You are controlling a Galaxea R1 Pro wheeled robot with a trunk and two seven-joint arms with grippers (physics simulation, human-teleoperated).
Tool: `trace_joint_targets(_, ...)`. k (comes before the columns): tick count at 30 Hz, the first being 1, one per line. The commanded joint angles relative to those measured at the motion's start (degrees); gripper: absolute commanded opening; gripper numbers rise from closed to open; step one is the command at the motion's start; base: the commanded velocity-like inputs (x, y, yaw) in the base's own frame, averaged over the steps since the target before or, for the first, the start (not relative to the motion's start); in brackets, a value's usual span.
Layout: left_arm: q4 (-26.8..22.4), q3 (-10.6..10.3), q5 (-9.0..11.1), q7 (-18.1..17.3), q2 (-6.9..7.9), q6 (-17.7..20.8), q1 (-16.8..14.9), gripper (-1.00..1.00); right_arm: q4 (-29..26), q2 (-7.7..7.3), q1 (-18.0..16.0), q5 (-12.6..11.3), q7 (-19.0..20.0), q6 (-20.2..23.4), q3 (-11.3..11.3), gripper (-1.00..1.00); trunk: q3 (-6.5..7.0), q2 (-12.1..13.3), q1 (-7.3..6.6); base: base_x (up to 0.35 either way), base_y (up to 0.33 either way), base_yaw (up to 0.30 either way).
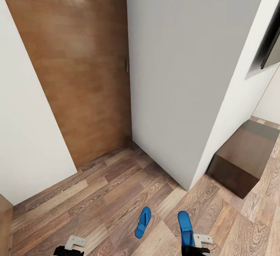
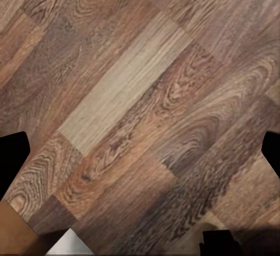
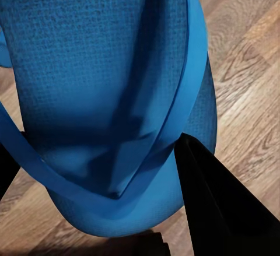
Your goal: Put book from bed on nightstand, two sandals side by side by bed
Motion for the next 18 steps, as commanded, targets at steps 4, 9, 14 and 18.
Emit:
trace_joint_targets(4, 0.03, -0.27, -0.48, -0.04, 0.02, -0.13, -0.02, 1.0, -0.13, 0.05, 0.0, -0.14, -0.13, 0.23, -0.41, -1.0, -0.28, -0.03, -0.01, 0.0, 0.0, 0.162)
trace_joint_targets(9, 0.03, -0.3, -0.55, -0.03, -0.03, -0.14, -0.02, 1.0, -0.11, 0.05, 0.0, -0.14, -0.13, 0.2, -0.41, -1.0, -0.6, -0.03, -0.01, 0.0, 0.0, 0.185)
trace_joint_targets(14, 0.03, -0.34, -0.57, -0.03, -0.06, -0.14, -0.02, 1.0, -0.1, 0.05, 0.0, -0.14, -0.13, 0.16, -0.41, -1.0, -0.92, -0.03, -0.01, 0.0, 0.0, 0.197)
trace_joint_targets(18, 0.03, -0.38, -0.63, -0.03, -0.06, -0.18, 0.02, 1.0, -0.11, 0.05, 0.06, -0.14, -0.13, 0.15, -0.41, -1.0, -1.15, -0.03, -0.01, 0.0, 0.0, 0.19)
